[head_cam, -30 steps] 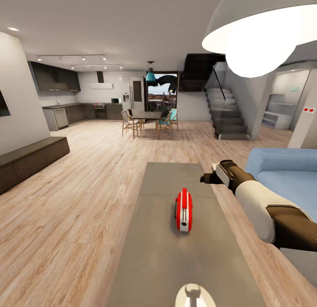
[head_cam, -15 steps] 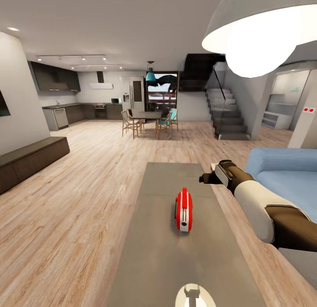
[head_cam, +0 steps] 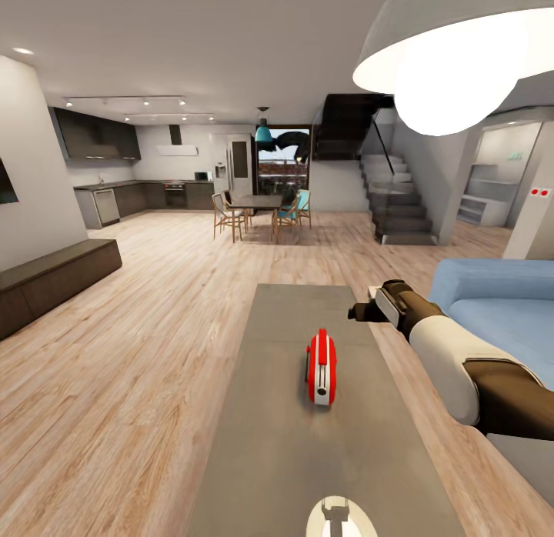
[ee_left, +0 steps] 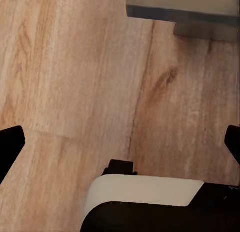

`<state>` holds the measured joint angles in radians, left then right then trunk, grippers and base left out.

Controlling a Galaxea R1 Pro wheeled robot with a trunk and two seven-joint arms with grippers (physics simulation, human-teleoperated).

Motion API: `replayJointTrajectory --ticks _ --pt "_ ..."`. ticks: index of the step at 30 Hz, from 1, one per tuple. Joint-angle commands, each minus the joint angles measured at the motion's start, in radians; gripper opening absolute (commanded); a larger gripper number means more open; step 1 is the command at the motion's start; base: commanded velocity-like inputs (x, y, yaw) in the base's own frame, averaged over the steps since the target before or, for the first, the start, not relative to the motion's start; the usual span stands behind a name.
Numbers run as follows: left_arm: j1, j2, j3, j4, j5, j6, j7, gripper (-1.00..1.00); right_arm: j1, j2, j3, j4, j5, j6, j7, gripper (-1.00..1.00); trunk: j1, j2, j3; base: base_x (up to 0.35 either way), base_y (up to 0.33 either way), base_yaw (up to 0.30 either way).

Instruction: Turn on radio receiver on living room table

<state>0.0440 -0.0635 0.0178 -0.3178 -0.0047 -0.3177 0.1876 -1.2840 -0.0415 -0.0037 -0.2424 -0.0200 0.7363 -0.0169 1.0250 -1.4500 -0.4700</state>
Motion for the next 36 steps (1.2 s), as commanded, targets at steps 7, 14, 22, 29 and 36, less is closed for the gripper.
replayJointTrajectory --ticks 7,14,22,29,36 --pt "0.000 0.002 -0.005 -0.012 0.000 -0.003 -0.002 1.00 0.000 0.000 0.000 0.000 0.000 0.000 0.000 1.00 0.000 0.000 0.000 0.000 0.078 0.000" --pt "0.000 0.004 -0.005 -0.013 0.000 -0.003 0.001 1.00 0.000 0.000 0.000 0.000 0.000 0.000 0.000 1.00 0.000 0.000 0.000 0.000 0.247 0.000" --pt "0.000 0.007 -0.004 -0.013 0.000 -0.003 0.003 1.00 0.000 0.000 0.000 0.000 0.000 0.000 0.000 1.00 0.000 0.000 0.000 0.000 0.267 0.000" --pt "0.000 0.007 -0.004 -0.013 -0.001 -0.003 0.004 1.00 0.000 0.000 0.001 0.000 0.000 0.000 0.000 1.00 0.000 0.000 0.000 0.000 0.257 0.000" --pt "0.000 0.004 -0.004 -0.021 0.000 -0.005 0.007 1.00 0.000 0.000 0.000 0.000 0.001 0.000 -0.002 1.00 0.000 0.000 0.000 0.000 0.078 0.000"
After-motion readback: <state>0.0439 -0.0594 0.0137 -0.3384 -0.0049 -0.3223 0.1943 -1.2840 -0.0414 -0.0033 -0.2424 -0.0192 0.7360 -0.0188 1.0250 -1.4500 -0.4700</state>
